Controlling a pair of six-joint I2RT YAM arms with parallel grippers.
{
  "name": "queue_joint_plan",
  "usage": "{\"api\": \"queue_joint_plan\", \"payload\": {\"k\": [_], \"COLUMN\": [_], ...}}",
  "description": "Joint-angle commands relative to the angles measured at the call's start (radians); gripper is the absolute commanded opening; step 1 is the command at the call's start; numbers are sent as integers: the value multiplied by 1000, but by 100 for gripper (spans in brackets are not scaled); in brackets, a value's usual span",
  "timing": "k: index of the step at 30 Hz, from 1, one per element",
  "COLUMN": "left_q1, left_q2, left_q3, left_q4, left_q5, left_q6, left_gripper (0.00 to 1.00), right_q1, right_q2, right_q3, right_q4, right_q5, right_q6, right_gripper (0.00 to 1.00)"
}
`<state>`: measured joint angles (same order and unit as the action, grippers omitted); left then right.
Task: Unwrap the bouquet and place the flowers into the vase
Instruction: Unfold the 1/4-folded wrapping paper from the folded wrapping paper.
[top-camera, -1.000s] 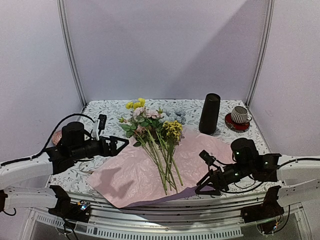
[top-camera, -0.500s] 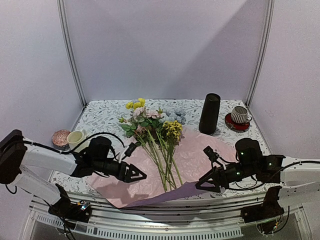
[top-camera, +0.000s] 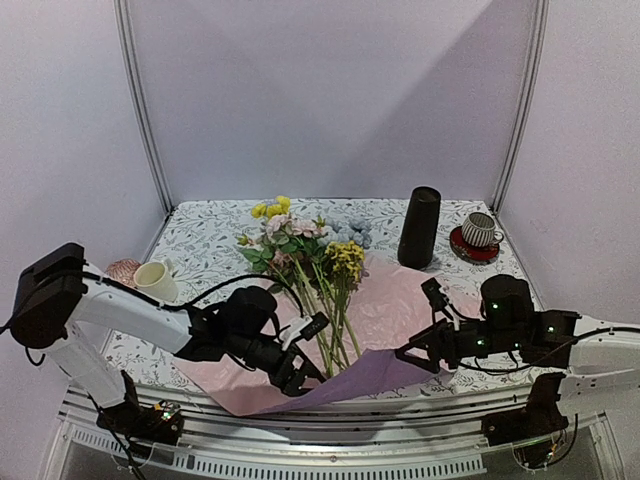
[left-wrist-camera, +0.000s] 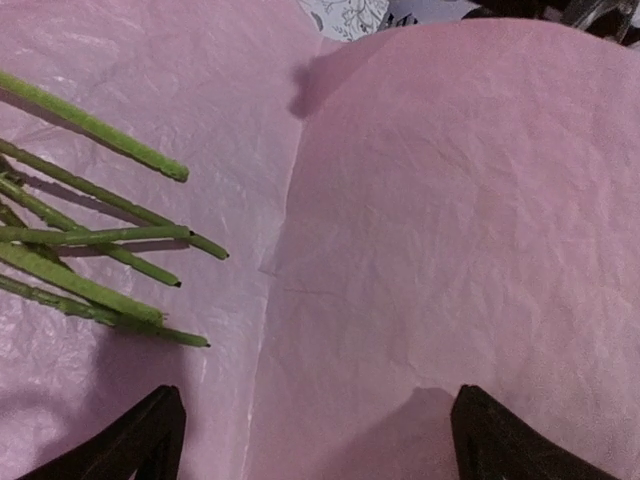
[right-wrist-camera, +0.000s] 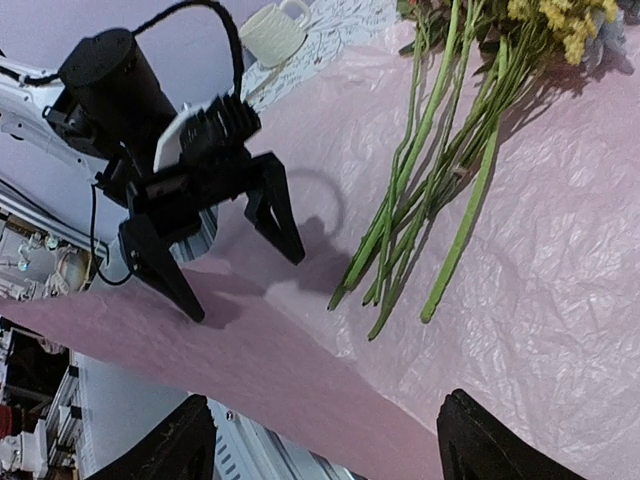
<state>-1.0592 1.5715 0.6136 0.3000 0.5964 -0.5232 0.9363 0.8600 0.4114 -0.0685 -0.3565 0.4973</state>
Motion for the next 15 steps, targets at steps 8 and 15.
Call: {"api": "queue_joint_plan", "payload": {"k": [8,15], "left_q1": [-64,-102], "left_q2": [95,111], "left_q3": [101,196], "left_q4": [-96,-286], "left_q5": [-16,-175], "left_q6": [81,139], "left_gripper": [94,95], "right_q1": [5,5], "right_q2": [-244,-188], "right_q3": [11,-5], "right_q4": [-78,-68], "right_q5": [363,364], "right_q6": [21,17], "right_gripper": [80,80]}}
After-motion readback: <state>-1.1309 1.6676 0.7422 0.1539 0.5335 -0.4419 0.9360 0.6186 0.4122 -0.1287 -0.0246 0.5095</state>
